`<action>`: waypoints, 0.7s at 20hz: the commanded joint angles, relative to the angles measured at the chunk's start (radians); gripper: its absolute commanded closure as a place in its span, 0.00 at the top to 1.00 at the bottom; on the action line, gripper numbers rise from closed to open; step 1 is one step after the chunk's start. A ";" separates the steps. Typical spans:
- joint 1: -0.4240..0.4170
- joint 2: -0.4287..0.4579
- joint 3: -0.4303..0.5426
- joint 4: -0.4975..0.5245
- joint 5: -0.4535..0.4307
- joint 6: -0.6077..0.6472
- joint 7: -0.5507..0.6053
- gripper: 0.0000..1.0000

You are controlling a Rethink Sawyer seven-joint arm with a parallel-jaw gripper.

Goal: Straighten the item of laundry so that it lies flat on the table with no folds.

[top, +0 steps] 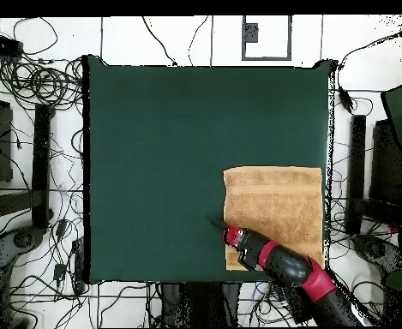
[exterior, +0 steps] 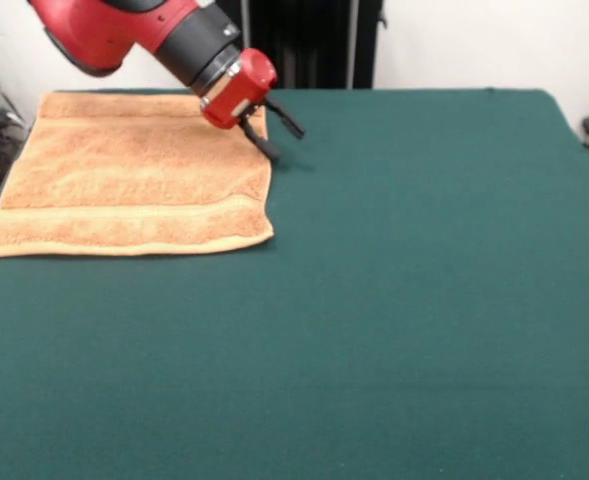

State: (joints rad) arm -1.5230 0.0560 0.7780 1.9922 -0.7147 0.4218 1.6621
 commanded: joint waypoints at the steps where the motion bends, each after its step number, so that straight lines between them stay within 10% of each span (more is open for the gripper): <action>1: 0.027 0.000 -0.033 -0.108 -0.007 0.073 -0.109 1.00; 14: 0.010 0.041 -0.029 -0.139 0.031 0.132 -0.144 1.00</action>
State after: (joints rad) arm -1.5409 0.0471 0.7780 1.9925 -0.7112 0.4316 1.6621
